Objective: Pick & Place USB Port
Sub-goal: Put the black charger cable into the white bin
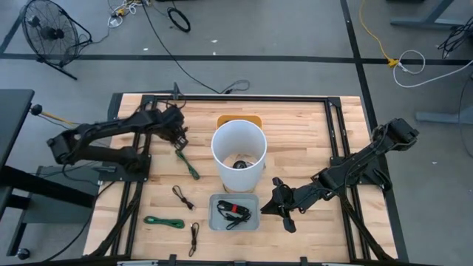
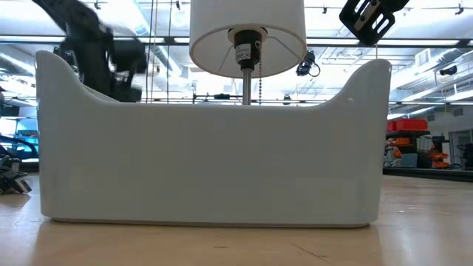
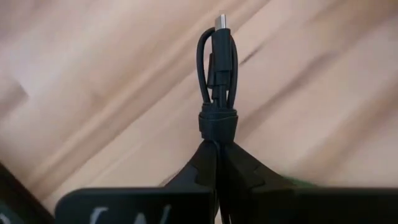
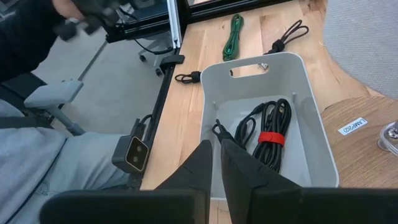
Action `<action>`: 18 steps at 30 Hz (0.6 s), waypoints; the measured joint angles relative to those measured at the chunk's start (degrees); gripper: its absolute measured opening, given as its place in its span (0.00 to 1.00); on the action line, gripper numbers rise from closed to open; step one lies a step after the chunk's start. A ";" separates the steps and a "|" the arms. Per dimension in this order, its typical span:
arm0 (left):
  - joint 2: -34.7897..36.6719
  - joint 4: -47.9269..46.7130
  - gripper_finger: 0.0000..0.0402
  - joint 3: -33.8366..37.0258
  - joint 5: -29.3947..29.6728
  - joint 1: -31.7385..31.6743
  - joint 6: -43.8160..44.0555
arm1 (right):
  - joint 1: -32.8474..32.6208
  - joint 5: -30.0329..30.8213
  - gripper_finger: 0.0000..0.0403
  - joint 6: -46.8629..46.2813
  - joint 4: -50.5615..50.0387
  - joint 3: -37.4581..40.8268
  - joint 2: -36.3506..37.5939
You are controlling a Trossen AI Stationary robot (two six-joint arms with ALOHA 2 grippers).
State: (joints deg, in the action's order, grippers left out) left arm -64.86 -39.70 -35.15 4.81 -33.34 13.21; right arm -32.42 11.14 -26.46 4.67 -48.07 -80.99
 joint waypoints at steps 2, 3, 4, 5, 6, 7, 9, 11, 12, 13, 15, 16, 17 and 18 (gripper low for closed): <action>3.28 -2.44 0.02 -3.26 -0.51 3.18 1.24 | 0.00 0.00 0.09 0.00 0.00 0.00 0.00; 4.89 -3.06 0.02 -4.66 -1.69 4.98 1.77 | 0.00 0.00 0.09 0.00 0.00 0.00 0.00; 6.53 -3.42 0.02 -5.78 -3.50 6.99 2.63 | 0.02 0.00 0.09 0.00 0.00 0.00 0.00; 8.23 -3.64 0.02 -6.83 -5.26 9.16 3.04 | 0.00 -0.02 0.09 -0.02 0.00 0.00 0.00; 9.90 -3.61 0.02 -8.02 -6.63 11.46 3.74 | 0.00 -0.02 0.09 -0.09 0.00 0.00 0.00; 11.43 -3.24 0.02 -9.17 -7.87 13.94 4.76 | 0.00 -0.02 0.09 -0.26 0.00 0.00 0.00; 14.11 -3.35 0.02 -10.75 -9.74 19.28 7.43 | 0.00 -0.02 0.09 -0.28 0.00 0.00 0.00; 16.14 -3.56 0.02 -12.00 -10.76 24.79 9.88 | 0.00 -0.02 0.09 -0.31 0.00 0.00 0.00; 17.02 -3.48 0.02 -12.53 -10.65 27.74 11.22 | 0.01 -0.02 0.09 -0.45 -0.01 0.00 0.00; 17.74 -3.43 0.02 -12.87 -10.26 30.66 12.40 | 0.01 -0.02 0.09 -0.48 0.00 0.00 0.00; 18.47 -3.35 0.02 -13.15 -8.21 36.49 15.06 | 0.01 -0.02 0.09 -0.55 -0.01 -0.02 0.00; 18.47 -3.35 0.02 -13.18 -6.63 39.57 16.64 | 0.01 -0.03 0.09 -0.57 0.00 -0.02 0.00; 18.35 -3.26 0.02 -13.18 -4.97 42.54 18.36 | 0.00 -0.02 0.09 -0.59 0.00 -0.02 0.00; 18.10 -2.96 0.02 -13.18 -3.28 45.64 19.71 | 0.02 -0.03 0.09 -0.60 0.00 -0.02 0.00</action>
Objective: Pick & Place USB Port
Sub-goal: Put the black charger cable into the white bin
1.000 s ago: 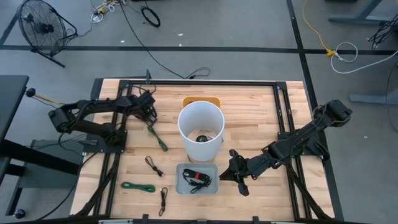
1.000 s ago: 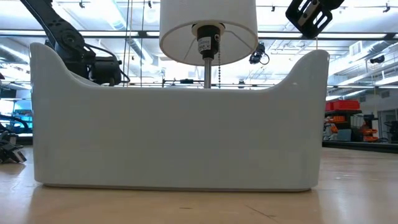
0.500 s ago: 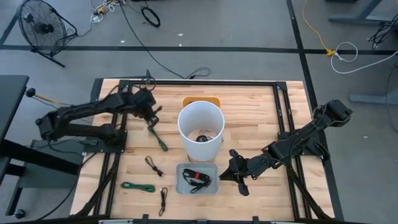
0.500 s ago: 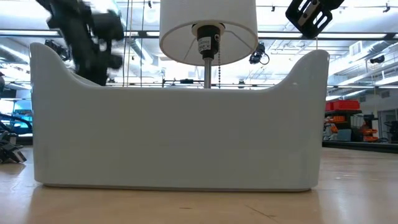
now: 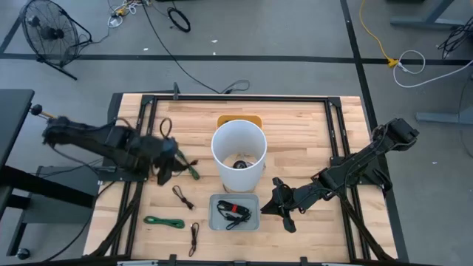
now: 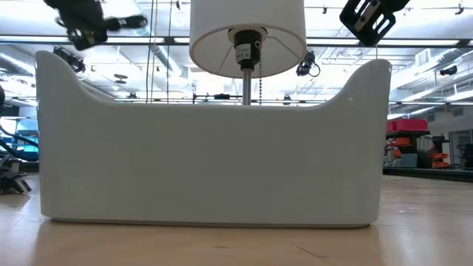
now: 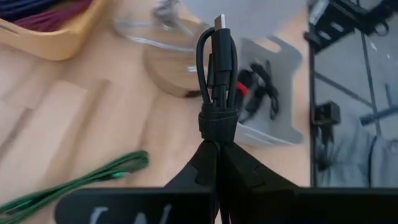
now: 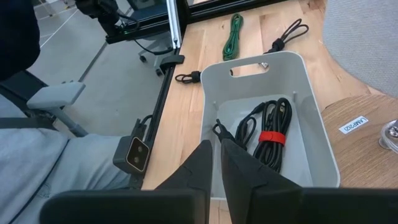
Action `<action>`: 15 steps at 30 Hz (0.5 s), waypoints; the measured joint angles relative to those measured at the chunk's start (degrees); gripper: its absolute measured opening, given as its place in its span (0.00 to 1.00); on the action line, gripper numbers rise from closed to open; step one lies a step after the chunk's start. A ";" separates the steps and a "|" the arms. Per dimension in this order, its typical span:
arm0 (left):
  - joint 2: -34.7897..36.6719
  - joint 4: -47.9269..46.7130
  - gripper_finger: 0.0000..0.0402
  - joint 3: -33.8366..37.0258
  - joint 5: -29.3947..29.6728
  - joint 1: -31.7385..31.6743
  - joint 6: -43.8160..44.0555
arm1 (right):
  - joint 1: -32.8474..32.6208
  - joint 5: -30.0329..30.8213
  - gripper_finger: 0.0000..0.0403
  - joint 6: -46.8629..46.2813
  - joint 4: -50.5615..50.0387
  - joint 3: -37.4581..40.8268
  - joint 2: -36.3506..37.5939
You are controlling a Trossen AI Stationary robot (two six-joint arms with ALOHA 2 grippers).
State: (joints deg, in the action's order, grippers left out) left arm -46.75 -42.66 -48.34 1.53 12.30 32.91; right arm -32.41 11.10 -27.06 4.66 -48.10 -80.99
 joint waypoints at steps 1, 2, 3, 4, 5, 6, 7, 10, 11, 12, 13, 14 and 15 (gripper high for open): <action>-0.63 0.94 0.02 0.00 1.68 3.03 0.98 | -0.01 0.00 0.09 -0.01 -0.02 0.02 0.00; -1.45 2.31 0.02 -0.02 3.11 5.92 1.52 | -0.01 0.01 0.09 -0.01 -0.02 0.00 0.00; -2.41 3.93 0.02 0.00 4.75 8.92 2.33 | 0.00 0.01 0.09 -0.01 -0.02 0.00 0.00; -3.53 5.71 0.02 0.00 6.59 11.76 2.77 | -0.02 -0.01 0.09 -0.03 -0.02 0.00 0.00; -4.80 8.02 0.02 0.00 8.45 14.41 3.17 | -0.02 -0.01 0.09 -0.03 -0.02 0.00 0.00; -6.12 10.49 0.02 -0.02 9.80 16.82 3.30 | -0.02 -0.01 0.09 -0.03 0.00 0.00 0.00; -7.74 12.52 0.02 -0.04 11.14 19.22 3.35 | -0.02 -0.01 0.09 -0.06 -0.02 0.00 0.00; -13.66 17.91 0.02 -0.04 14.80 25.43 3.46 | -0.01 -0.03 0.09 -0.05 -0.02 0.00 0.00; -15.81 19.83 0.02 -0.04 16.13 27.10 3.47 | 0.00 -0.05 0.09 -0.06 -0.02 0.00 0.00; -17.88 21.49 0.02 -0.04 17.51 28.57 3.47 | -0.02 -0.05 0.09 -0.06 -0.02 0.00 0.00; -20.04 22.94 0.02 -0.04 18.85 29.82 3.44 | 0.00 -0.05 0.09 -0.06 -0.02 0.00 0.00; -22.14 24.47 0.02 -0.04 20.27 30.74 3.44 | 0.00 -0.05 0.09 -0.06 -0.02 0.00 -0.01; -24.12 25.87 0.02 -0.04 21.70 31.42 3.47 | -0.02 -0.05 0.09 -0.04 -0.02 0.00 0.00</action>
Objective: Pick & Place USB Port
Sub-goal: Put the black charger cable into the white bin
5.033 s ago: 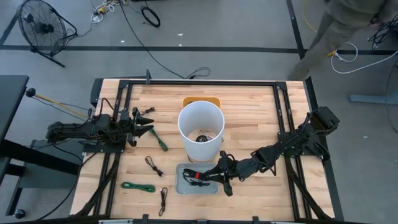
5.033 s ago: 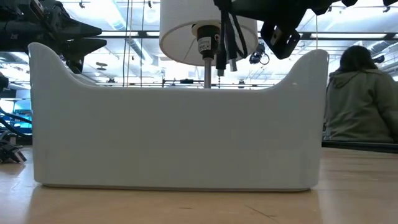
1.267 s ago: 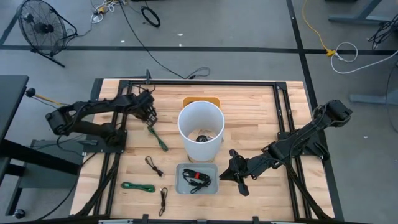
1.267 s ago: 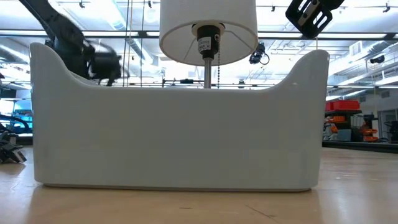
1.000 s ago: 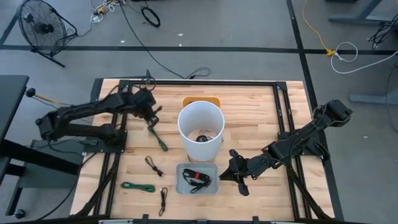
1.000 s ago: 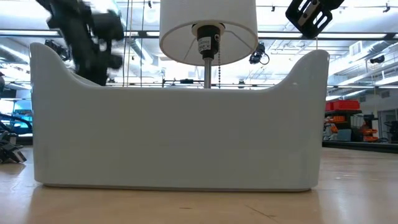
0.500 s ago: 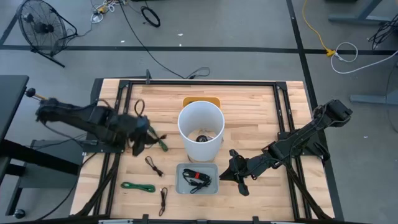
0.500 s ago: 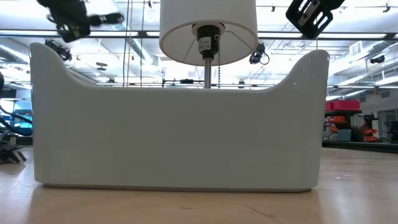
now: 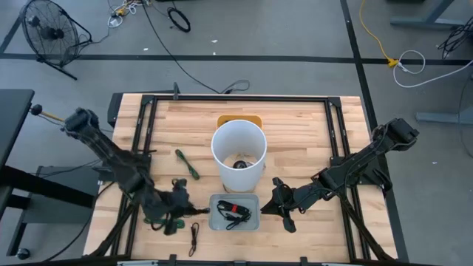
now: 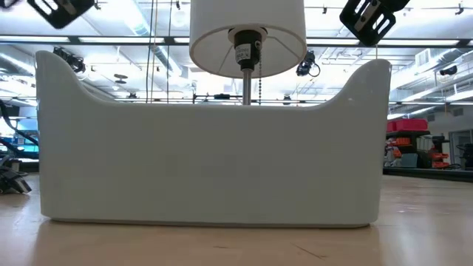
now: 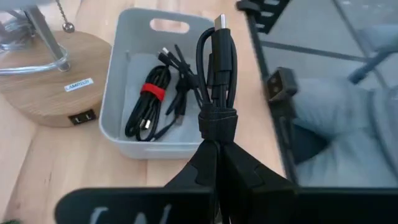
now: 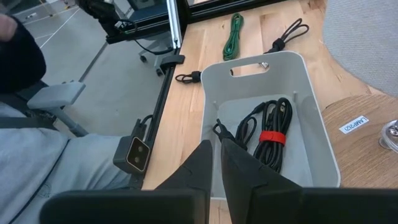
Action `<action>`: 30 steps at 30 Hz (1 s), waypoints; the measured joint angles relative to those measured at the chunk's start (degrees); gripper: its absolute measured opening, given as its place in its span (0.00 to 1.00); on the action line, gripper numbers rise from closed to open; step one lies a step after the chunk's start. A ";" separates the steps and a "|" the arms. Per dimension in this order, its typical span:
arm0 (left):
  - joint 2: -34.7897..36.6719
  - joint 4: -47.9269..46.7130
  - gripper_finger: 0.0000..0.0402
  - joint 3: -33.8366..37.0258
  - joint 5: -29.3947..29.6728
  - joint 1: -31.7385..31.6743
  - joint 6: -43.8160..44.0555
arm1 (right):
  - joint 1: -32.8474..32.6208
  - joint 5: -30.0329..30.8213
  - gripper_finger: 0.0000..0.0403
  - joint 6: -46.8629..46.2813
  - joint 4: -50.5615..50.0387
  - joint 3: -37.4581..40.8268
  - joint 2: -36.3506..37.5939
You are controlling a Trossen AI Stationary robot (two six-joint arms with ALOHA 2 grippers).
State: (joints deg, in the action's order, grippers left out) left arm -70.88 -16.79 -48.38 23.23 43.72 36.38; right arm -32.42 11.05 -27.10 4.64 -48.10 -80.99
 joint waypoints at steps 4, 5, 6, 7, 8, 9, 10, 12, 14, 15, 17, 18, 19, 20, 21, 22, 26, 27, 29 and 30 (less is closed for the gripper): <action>-6.96 6.51 0.02 0.00 4.68 1.05 -1.05 | 0.02 0.00 0.09 -0.01 0.02 0.00 0.00; -8.45 8.23 0.02 0.00 5.56 1.06 -2.23 | 0.00 0.00 0.09 -0.01 0.00 0.00 0.00; -9.79 9.97 0.02 0.02 6.41 0.89 -3.71 | 0.00 0.00 0.09 -0.01 0.00 0.00 0.00; -10.94 11.67 0.02 0.02 6.81 0.60 -5.35 | 0.01 0.01 0.09 -0.01 0.00 0.00 0.00; -11.88 13.49 0.02 0.02 6.83 0.13 -6.68 | 0.01 0.01 0.09 -0.01 0.01 0.00 0.00; -12.76 15.43 0.02 0.02 6.91 -0.38 -7.60 | 0.00 0.02 0.09 -0.01 0.00 0.00 0.00; -13.60 17.57 0.02 0.02 6.81 -0.88 -8.66 | 0.02 0.00 0.09 -0.01 0.00 0.00 0.00; -14.99 21.02 0.02 0.02 6.08 -1.95 -10.24 | 0.00 0.02 0.09 -0.01 0.00 0.00 0.00; -16.49 24.20 0.02 -0.02 4.46 -3.05 -11.44 | 0.00 0.02 0.09 -0.01 0.00 0.00 0.00; -17.17 25.14 0.02 -0.01 3.89 -3.54 -11.75 | 0.02 0.02 0.09 -0.01 0.00 0.00 0.00; -18.46 26.66 0.02 -0.02 2.99 -4.48 -12.02 | 0.01 0.02 0.09 -0.01 0.00 0.00 0.00; -19.01 26.70 0.02 -0.02 2.68 -4.96 -12.00 | 0.00 0.02 0.09 -0.01 0.00 0.00 -0.01; -19.43 26.62 0.02 -0.02 2.65 -5.38 -12.01 | 0.01 0.02 0.09 -0.01 0.00 0.00 -0.01; -19.88 26.65 0.02 -0.02 2.92 -5.75 -12.00 | 0.02 0.02 0.09 -0.01 0.00 0.00 0.00; -20.26 26.82 0.02 -0.02 3.14 -6.19 -12.00 | 0.02 0.02 0.09 -0.01 0.00 0.00 0.00; -20.61 27.08 0.02 -0.02 3.20 -6.57 -12.02 | 0.02 0.04 0.09 -0.01 0.00 0.00 -0.02; -21.83 29.80 0.02 -0.01 1.24 -7.88 -12.84 | 0.00 0.04 0.09 -0.01 0.00 0.00 -0.02; -21.89 30.18 0.02 -0.02 0.30 -8.07 -13.16 | 0.02 0.04 0.09 -0.01 0.00 0.00 -0.02; -21.89 30.37 0.02 -0.02 -0.50 -8.30 -13.17 | 0.02 0.04 0.09 -0.01 -0.01 0.00 -0.02; -21.89 30.22 0.02 -0.02 -0.58 -8.30 -13.07 | 0.02 0.04 0.09 -0.01 -0.02 0.00 -0.02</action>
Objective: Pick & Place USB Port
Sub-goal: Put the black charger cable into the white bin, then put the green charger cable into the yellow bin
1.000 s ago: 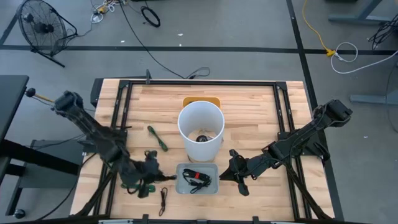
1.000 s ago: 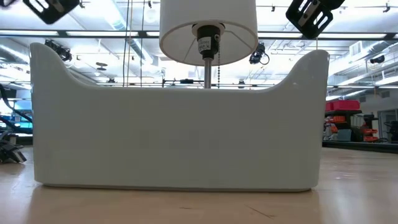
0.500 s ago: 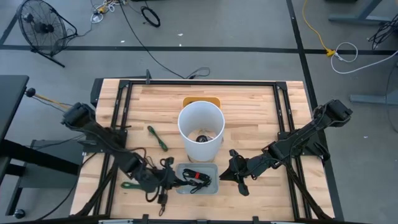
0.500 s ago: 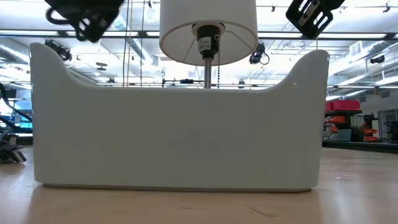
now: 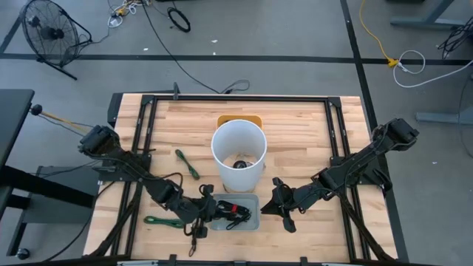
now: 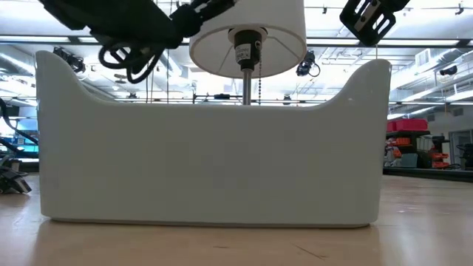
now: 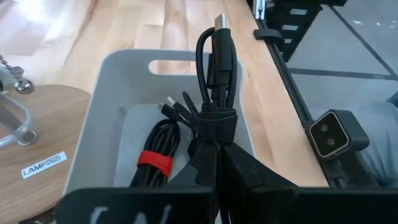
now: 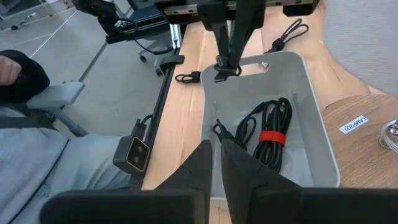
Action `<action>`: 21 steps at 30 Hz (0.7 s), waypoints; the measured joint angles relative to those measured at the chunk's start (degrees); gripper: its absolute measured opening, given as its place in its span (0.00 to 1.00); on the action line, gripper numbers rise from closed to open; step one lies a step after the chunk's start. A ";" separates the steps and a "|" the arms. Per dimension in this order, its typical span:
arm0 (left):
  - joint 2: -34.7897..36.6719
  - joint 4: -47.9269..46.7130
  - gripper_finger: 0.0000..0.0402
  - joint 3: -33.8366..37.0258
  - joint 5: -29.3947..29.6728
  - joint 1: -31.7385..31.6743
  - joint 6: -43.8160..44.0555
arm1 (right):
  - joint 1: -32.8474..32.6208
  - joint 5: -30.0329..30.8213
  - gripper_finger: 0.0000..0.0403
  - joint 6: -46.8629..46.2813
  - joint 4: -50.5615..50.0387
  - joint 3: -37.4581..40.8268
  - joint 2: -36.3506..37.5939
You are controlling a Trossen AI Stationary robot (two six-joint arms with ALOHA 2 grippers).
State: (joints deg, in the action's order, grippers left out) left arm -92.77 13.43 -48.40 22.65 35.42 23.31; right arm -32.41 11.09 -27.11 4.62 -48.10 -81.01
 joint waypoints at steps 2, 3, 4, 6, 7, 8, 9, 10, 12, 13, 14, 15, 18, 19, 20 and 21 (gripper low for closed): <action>0.00 0.00 0.04 0.00 -0.41 0.00 -0.03 | 0.01 0.00 0.09 0.00 0.00 0.00 0.00; 0.00 0.16 0.06 0.00 -0.43 0.03 -0.02 | 0.01 0.00 0.09 0.00 0.00 0.00 0.00; 0.00 0.21 0.08 0.00 -0.43 0.04 -0.02 | 0.01 0.00 0.09 0.00 0.00 0.00 0.00; 0.00 0.11 0.13 0.00 -0.43 0.04 0.00 | 0.01 0.00 0.09 0.00 0.01 0.00 0.00; 0.00 0.11 0.15 0.00 -0.42 0.04 0.01 | 0.00 0.00 0.09 0.00 0.02 0.00 0.00; 0.02 0.13 0.17 0.00 -0.43 0.04 0.00 | -0.02 0.00 0.09 0.00 0.00 0.00 0.00; 0.02 0.11 0.19 0.00 -0.43 0.04 0.02 | 0.01 0.00 0.09 0.00 0.00 0.00 0.02; 0.02 0.11 0.21 0.00 -0.43 0.04 0.02 | -0.02 0.00 0.09 0.00 0.02 0.00 0.00; 0.02 0.11 0.25 0.00 -0.43 0.04 0.02 | -0.02 0.00 0.09 0.00 0.02 0.00 0.00; 0.02 0.11 0.26 0.00 -0.41 0.04 0.02 | -0.01 0.00 0.09 0.00 0.02 0.00 0.00; 0.02 0.11 0.27 0.00 -0.40 0.04 0.03 | -0.01 0.00 0.09 0.00 0.02 0.00 0.00; 0.03 0.09 0.28 0.00 -0.27 0.04 0.03 | -0.01 0.00 0.09 0.00 0.02 0.00 0.00; 0.04 0.09 0.31 0.00 0.49 0.04 0.04 | -0.01 0.00 0.09 0.00 0.02 0.00 0.00; 0.04 0.11 0.31 0.00 0.53 0.04 0.04 | -0.01 0.00 0.09 0.00 0.02 0.00 0.00; 0.04 0.11 0.31 0.00 0.54 0.04 0.04 | -0.01 0.00 0.09 0.00 0.02 0.00 0.00; 0.04 0.09 0.31 0.00 0.39 0.04 0.04 | -0.02 0.00 0.09 -0.01 0.02 0.00 0.00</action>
State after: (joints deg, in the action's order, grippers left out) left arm -92.73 13.52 -48.40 23.03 35.46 23.35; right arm -32.42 11.09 -27.12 4.64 -48.10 -81.01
